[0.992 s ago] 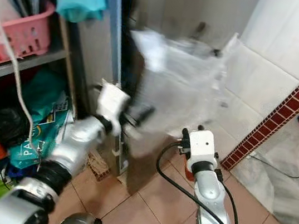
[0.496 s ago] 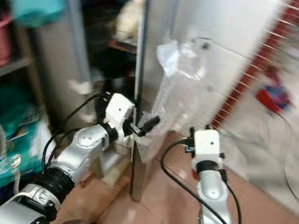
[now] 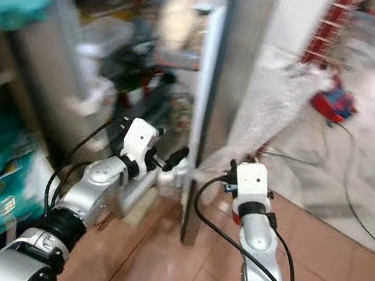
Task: Restocking fridge
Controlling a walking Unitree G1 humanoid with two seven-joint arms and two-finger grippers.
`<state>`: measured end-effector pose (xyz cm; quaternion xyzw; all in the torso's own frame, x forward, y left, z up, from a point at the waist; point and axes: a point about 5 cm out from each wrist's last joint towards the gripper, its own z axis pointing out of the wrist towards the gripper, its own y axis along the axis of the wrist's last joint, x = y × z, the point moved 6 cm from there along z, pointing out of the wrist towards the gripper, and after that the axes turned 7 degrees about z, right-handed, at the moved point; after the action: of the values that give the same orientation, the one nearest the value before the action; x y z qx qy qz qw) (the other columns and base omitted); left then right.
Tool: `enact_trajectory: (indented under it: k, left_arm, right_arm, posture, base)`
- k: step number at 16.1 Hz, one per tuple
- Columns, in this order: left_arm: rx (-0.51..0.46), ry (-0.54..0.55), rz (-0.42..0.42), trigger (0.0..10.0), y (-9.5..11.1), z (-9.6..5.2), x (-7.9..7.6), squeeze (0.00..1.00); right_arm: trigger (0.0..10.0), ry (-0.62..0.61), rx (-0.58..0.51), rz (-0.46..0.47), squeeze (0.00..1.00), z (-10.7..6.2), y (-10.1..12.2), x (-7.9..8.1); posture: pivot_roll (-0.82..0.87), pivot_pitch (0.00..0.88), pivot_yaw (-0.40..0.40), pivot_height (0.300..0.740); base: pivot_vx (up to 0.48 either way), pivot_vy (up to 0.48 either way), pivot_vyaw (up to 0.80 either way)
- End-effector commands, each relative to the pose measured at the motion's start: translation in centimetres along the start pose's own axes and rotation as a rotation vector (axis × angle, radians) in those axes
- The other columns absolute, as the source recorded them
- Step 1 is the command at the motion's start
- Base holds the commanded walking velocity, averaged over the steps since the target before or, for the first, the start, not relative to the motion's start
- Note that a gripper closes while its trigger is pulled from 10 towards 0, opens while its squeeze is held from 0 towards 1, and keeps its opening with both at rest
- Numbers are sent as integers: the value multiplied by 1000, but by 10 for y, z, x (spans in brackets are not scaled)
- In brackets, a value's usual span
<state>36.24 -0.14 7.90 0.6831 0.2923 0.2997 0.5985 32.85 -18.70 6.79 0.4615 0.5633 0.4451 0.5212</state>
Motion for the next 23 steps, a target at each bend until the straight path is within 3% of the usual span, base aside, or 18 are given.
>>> enact_trajectory:
  k: [1,13,19,23]
  left_arm:
    - [-3,-21,19,10000,3,4,-5,0]
    - [7,-32,39,10000,4,10,-10,0]
    - [9,-23,50,10000,4,13,-9,0]
    - [8,-17,59,10000,9,18,-9,0]
  right_arm:
    - [10000,-19,-26,-4,0,2,7,-5]
    - [10000,-24,-26,-8,0,1,7,-5]
    - [10000,-74,-25,-52,0,1,6,-15]
    - [10000,-93,-12,-44,0,-7,3,-16]
  posture:
    - [10,0,21,740]
    - [8,0,22,740]
    - [4,0,25,740]
    - [-4,0,33,740]
  base:
    - [461,0,0]
    - [467,0,0]
    - [439,0,0]
    - [428,0,0]
